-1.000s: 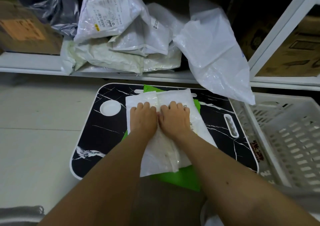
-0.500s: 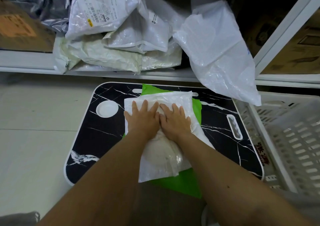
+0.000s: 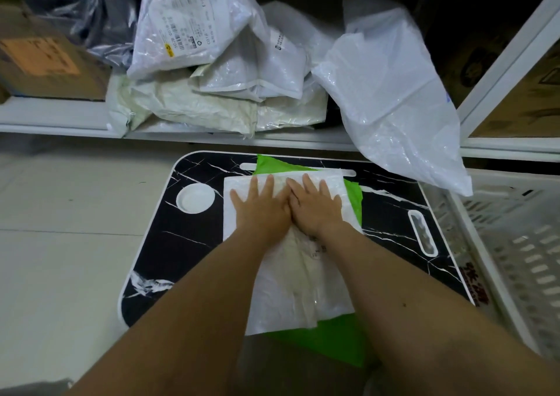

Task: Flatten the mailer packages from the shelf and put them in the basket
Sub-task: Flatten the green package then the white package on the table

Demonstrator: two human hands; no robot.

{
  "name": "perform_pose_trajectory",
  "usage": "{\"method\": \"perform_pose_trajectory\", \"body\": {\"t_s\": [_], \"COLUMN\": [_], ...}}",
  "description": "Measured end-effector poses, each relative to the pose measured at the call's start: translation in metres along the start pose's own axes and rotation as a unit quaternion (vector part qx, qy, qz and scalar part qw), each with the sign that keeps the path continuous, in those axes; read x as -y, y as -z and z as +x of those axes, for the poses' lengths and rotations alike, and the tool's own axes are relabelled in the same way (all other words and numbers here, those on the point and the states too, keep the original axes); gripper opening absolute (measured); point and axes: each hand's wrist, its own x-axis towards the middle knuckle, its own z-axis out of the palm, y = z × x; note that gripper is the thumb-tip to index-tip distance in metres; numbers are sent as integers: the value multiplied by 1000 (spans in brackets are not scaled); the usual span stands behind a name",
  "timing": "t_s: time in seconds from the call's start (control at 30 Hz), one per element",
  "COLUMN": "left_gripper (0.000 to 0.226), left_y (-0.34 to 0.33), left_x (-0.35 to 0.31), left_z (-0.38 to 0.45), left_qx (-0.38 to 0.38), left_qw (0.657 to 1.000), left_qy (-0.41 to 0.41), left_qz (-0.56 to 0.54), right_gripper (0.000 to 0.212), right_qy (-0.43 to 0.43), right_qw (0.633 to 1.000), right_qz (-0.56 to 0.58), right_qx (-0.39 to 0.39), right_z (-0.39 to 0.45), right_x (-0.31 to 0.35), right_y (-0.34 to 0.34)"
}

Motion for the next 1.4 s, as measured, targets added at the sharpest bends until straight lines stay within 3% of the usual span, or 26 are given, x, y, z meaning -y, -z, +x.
{"method": "perform_pose_trajectory", "body": {"t_s": [0.23, 0.4, 0.57, 0.7, 0.83, 1.0, 1.07, 1.27, 1.4], "left_gripper": [58, 74, 57, 58, 52, 53, 55, 64, 68], "left_y": [-9, -13, -1, -1, -1, -9, -16, -22, -28], "left_x": [1, -2, -6, 7, 13, 5, 8, 14, 14], "left_z": [3, -5, -22, -38, -60, -101, -113, -122, -118], "left_qx": [12, -18, 27, -14, -63, -34, -8, 95, 63], "left_qw": [999, 991, 970, 976, 985, 997, 994, 995, 998], "left_qy": [45, 131, 213, 192, 153, -28, -64, -10, -9], "left_qz": [0, -27, -115, -106, -43, 60, 84, 40, 10], "right_gripper": [54, 64, 58, 46, 45, 46, 50, 56, 56], "right_qy": [-70, -108, -163, -82, -48, -44, -48, -97, -126], "right_qw": [996, 992, 984, 989, 991, 995, 996, 994, 990], "right_qz": [49, 66, 30, 8, 34, 42, 33, 38, 51], "right_qx": [16, -10, -65, -125, -117, -76, -62, 8, 39], "right_z": [-2, -4, -13, -39, -79, -123, -135, -144, -146], "right_x": [-2, -2, 13, 30, 40, 34, 24, 11, 14], "right_y": [-6, -9, -7, -6, -9, -30, -42, -43, -36]}}
